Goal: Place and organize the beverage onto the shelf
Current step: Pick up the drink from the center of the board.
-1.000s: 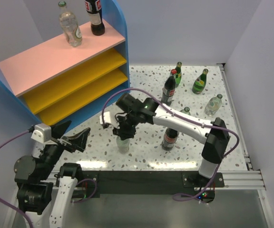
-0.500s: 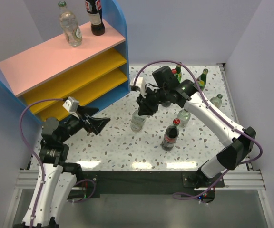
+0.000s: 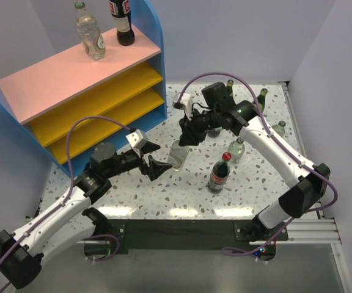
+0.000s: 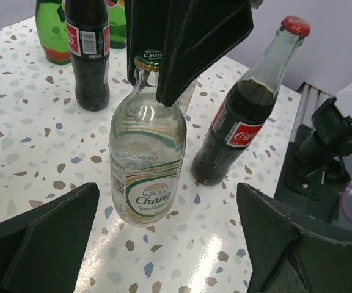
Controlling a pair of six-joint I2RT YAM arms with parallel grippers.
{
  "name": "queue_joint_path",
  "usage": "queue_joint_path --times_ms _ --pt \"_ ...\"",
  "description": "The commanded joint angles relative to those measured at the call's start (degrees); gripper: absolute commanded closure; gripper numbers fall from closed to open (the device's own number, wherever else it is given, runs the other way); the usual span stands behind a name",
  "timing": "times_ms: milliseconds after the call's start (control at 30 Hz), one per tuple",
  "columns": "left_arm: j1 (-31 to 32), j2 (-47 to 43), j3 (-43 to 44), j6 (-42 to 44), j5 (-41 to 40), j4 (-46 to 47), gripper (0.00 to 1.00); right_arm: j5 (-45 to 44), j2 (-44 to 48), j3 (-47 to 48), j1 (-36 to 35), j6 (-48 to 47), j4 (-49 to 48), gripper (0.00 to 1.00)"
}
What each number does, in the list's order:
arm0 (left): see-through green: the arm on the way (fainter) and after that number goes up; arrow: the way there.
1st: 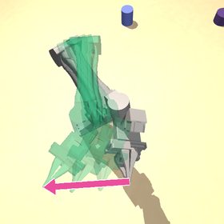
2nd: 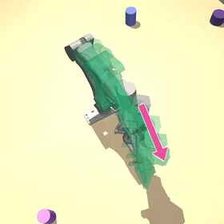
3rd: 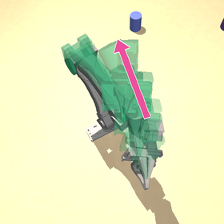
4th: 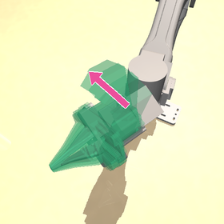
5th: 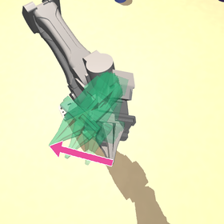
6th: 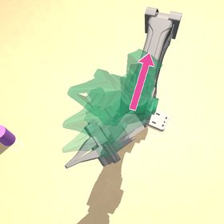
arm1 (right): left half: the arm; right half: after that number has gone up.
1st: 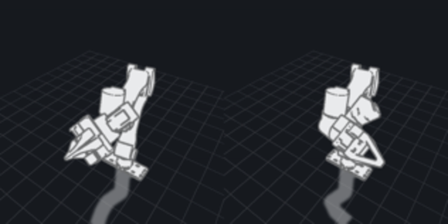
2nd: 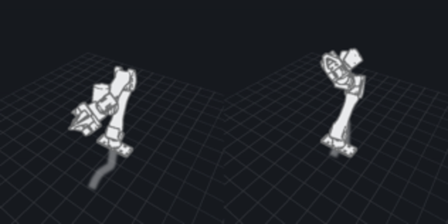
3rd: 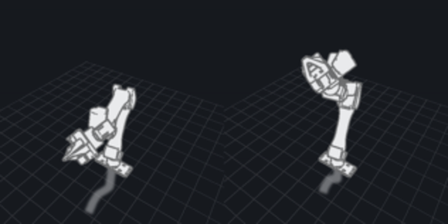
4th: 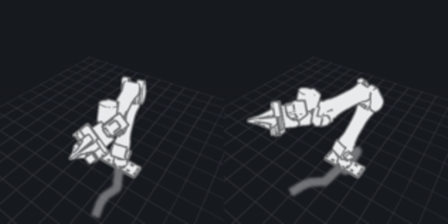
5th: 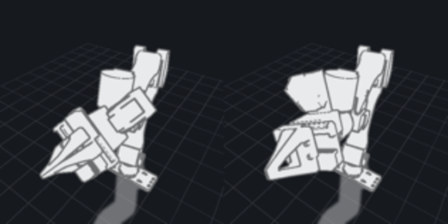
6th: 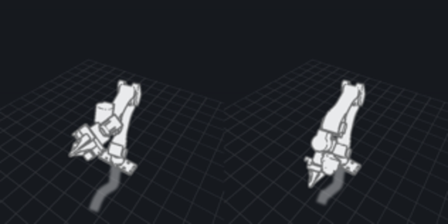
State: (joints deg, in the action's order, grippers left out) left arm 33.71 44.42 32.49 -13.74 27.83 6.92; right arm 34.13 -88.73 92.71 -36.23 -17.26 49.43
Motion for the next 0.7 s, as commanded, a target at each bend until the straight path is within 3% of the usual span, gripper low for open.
queue_joint_path --times_ms 0,300,667 --pt "3.9 2.7 1.0 7.2 -6.7 5.6 0.0 5.9 5.0 0.9 0.2 3.2 -6.6 1.0" --pt "11.5 13.5 4.9 10.3 -13.4 6.6 0.0 8.2 5.8 -0.2 0.2 5.6 -7.8 1.0" --pt "15.8 18.7 8.6 11.0 -22.2 6.9 0.0 8.8 6.4 -1.4 0.5 6.5 -8.5 1.0"
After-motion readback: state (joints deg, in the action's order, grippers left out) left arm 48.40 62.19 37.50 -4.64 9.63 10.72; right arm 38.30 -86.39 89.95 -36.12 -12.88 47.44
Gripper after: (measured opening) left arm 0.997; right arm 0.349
